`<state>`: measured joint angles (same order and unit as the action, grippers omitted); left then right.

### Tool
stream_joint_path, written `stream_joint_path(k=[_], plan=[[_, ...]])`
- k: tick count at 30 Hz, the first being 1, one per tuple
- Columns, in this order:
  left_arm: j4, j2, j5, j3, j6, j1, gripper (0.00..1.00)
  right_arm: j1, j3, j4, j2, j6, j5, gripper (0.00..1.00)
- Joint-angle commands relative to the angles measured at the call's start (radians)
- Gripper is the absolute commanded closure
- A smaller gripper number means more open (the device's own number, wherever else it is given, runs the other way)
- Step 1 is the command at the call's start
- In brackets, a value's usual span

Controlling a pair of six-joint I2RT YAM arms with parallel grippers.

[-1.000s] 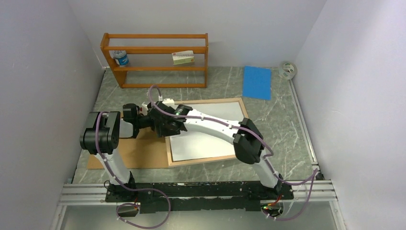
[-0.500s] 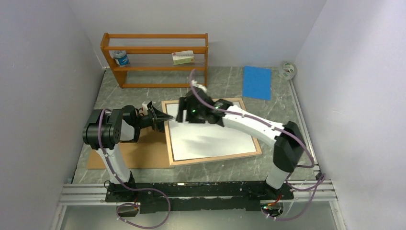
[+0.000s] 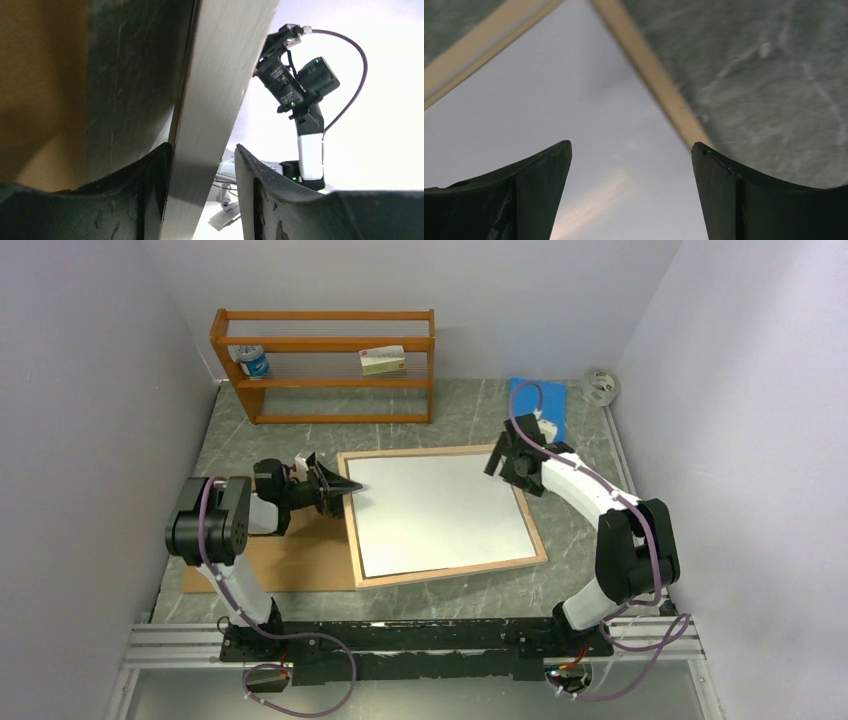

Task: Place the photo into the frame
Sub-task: Adjust the photo frame at the center of the board.

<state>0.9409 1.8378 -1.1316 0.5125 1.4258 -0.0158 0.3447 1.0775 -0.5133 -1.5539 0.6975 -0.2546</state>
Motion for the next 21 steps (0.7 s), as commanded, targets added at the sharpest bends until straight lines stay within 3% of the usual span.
stream_joint_path(k=[1,4,7,15,21], plan=[[-0.444,-0.174,0.020,0.116,-0.311,0.006,0.45,-0.113,-0.050,0.084,-0.012,-0.062,0.060,0.06],[-0.639,-0.219,0.017,0.178,-0.435,0.007,0.43,-0.179,-0.081,0.138,-0.044,-0.081,0.097,0.05],[-0.697,-0.229,-0.003,0.207,-0.453,0.005,0.44,-0.226,-0.098,0.193,-0.077,-0.095,0.172,0.04],[-0.688,-0.234,-0.055,0.261,-0.362,0.010,0.45,-0.297,-0.175,0.347,-0.141,-0.056,0.475,0.04],[-0.555,-0.243,-0.120,0.268,-0.226,0.010,0.49,-0.314,-0.232,0.443,-0.158,-0.014,0.632,0.04]])
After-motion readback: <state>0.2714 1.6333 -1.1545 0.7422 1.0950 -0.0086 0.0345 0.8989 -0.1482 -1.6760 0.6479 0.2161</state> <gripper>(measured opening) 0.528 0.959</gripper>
